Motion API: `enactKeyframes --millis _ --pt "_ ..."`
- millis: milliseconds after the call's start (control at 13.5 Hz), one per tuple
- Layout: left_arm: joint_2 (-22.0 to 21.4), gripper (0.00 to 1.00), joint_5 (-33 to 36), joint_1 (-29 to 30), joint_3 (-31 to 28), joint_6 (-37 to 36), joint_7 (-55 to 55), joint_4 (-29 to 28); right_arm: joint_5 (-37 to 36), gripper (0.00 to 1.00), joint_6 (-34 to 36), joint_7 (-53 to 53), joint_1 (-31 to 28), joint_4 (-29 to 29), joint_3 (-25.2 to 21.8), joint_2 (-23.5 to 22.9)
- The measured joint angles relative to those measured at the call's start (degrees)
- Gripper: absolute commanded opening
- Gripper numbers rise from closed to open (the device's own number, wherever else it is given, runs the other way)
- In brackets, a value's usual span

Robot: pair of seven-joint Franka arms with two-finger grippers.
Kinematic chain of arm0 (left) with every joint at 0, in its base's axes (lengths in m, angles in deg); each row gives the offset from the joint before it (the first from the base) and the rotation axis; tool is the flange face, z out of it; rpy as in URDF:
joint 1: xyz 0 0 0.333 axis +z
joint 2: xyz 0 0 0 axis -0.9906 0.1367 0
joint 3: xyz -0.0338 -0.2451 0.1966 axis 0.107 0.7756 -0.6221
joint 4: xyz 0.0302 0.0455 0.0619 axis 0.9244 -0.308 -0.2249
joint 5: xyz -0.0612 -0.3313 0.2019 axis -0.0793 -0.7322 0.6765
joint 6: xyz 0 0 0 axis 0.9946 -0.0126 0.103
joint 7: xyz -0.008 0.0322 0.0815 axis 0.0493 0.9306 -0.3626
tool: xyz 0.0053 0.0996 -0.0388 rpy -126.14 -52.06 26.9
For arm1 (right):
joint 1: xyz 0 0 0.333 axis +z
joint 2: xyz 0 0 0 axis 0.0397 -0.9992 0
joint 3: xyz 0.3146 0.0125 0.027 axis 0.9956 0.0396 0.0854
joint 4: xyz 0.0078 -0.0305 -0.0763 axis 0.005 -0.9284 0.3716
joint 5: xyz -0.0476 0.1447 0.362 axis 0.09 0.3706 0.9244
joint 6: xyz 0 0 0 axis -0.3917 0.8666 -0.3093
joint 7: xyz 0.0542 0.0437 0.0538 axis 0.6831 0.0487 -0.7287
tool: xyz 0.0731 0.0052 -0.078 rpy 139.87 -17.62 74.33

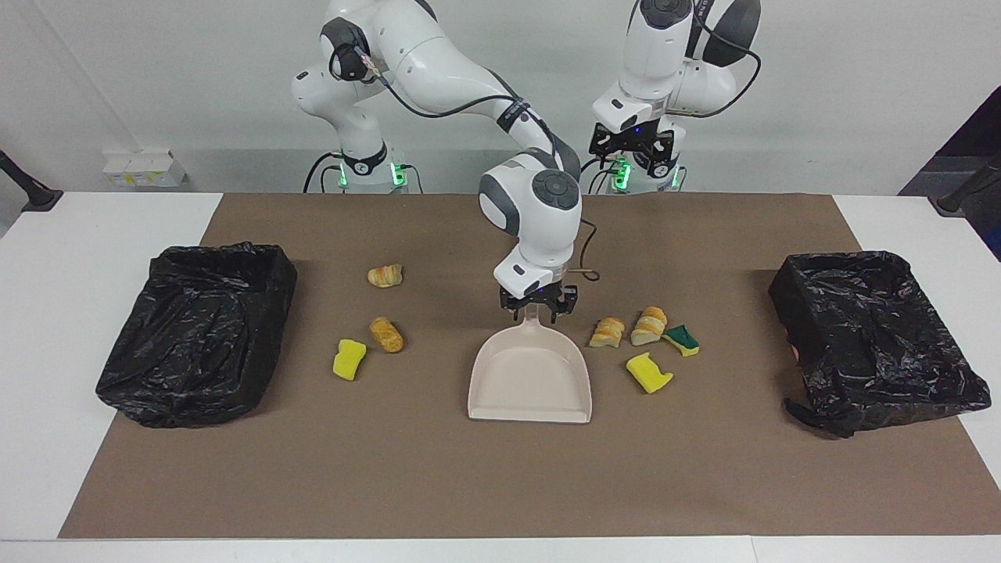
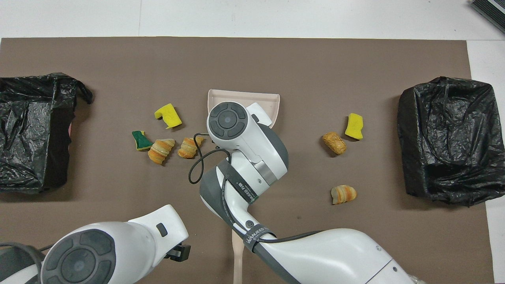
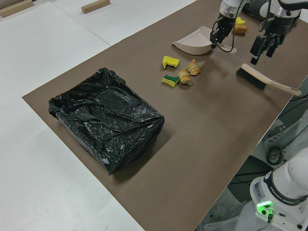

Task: Sweep and dump trash in bin
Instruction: 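Reach the right gripper to the dustpan handle and grasp it, then drag the dustpan with the right gripper beside the bread pieces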

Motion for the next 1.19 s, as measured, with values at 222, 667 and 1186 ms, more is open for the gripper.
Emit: enactKeyframes --millis 222,667,1186 --pt "0.0 1.0 0.0 -1.2 0.0 1.2 -0.7 -0.3 -0.1 0.0 0.0 0.0 -0.1 0.0 -0.1 0.0" --pt "0.1 1.0 -0.1 -5.2 0.0 5.5 -4.7 -2.3 -0.1 0.0 1.4 -12.1 -3.7 0.2 -0.3 2.6" --pt "2.0 1.0 -0.1 -11.5 0.1 11.4 -11.7 -4.3 0.8 0.0 6.6 -51.2 -9.3 -2.1 -0.4 7.5"
